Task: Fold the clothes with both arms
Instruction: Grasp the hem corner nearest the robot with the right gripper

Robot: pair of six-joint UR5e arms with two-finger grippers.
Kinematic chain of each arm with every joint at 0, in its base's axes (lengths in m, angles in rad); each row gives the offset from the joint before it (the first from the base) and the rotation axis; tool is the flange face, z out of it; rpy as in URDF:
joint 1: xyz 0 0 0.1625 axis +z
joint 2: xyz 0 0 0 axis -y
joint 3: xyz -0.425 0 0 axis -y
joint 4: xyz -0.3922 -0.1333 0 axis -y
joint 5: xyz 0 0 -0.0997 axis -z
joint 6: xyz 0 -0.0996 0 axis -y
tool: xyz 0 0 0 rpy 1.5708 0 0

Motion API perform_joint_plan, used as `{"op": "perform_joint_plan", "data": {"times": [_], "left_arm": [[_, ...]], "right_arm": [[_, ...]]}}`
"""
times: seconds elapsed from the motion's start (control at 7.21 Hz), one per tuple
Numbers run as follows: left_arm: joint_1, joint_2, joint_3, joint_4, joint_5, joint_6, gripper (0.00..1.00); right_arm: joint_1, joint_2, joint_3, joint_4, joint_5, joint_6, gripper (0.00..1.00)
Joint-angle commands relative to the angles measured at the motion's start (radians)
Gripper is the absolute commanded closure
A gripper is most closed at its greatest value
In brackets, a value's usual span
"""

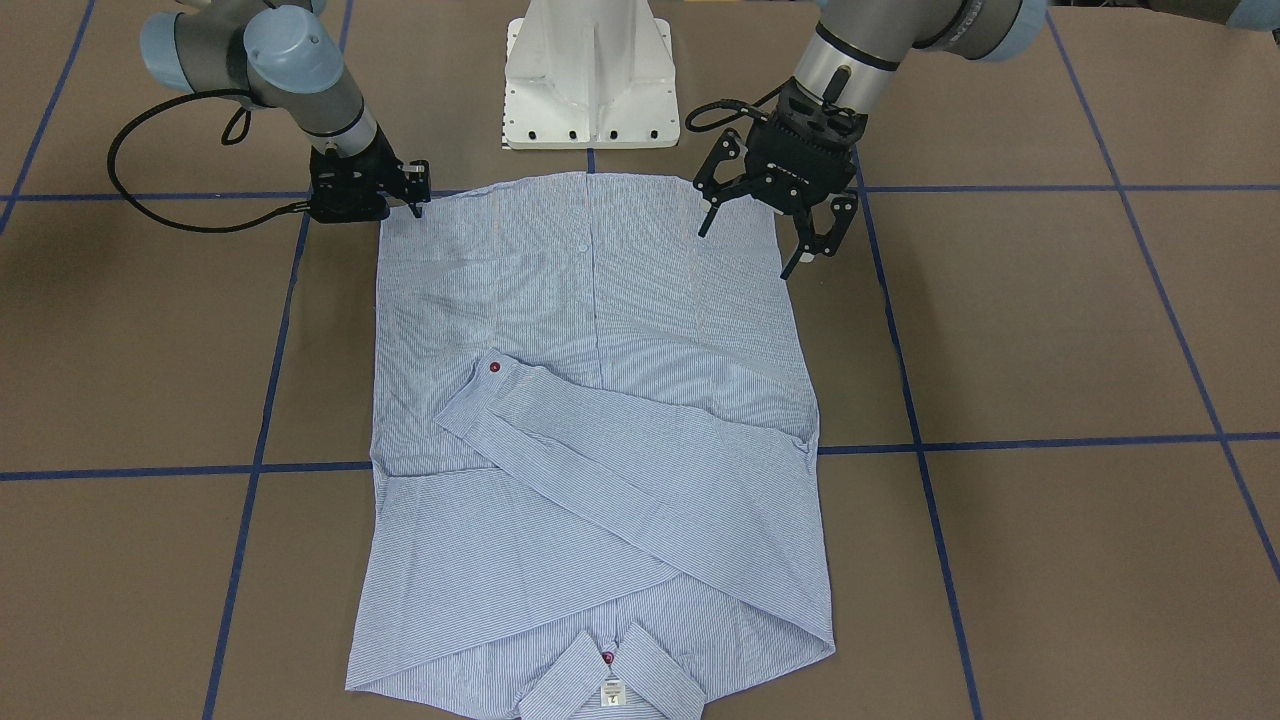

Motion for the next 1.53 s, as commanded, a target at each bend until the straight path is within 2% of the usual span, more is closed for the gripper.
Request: {"op": "perform_joint_plan", "data": {"times": [0.0, 0.28, 0.55, 0.69, 0.83, 1.11, 1.39], "left_arm": [[0.001, -0.001, 0.000, 0.000, 0.000, 0.000, 0.00], [0.001, -0.001, -0.002, 0.000, 0.000, 0.000, 0.00], [0.000, -0.001, -0.002, 0.000, 0.000, 0.000, 0.00], [0.000, -0.001, -0.002, 0.000, 0.000, 0.000, 0.00], [0.000, 0.001, -0.002, 0.000, 0.000, 0.000, 0.00], [0.000, 0.001, -0.002, 0.000, 0.000, 0.002, 0.00], [0.001, 0.001, -0.002, 0.000, 0.000, 0.000, 0.00]], "right_arm": [[0.000, -0.004, -0.001, 0.000, 0.003, 0.001, 0.39], [0.000, -0.006, -0.001, 0.000, 0.003, 0.001, 0.39], [0.002, -0.007, 0.002, 0.000, 0.003, 0.002, 0.55], [0.002, -0.007, 0.003, 0.000, 0.004, 0.002, 0.69], [0.002, -0.007, 0.006, 0.000, 0.015, 0.002, 0.75], [0.002, -0.010, 0.008, -0.002, 0.016, 0.002, 0.80], [0.003, -0.015, 0.009, 0.000, 0.016, 0.002, 0.77]]}}
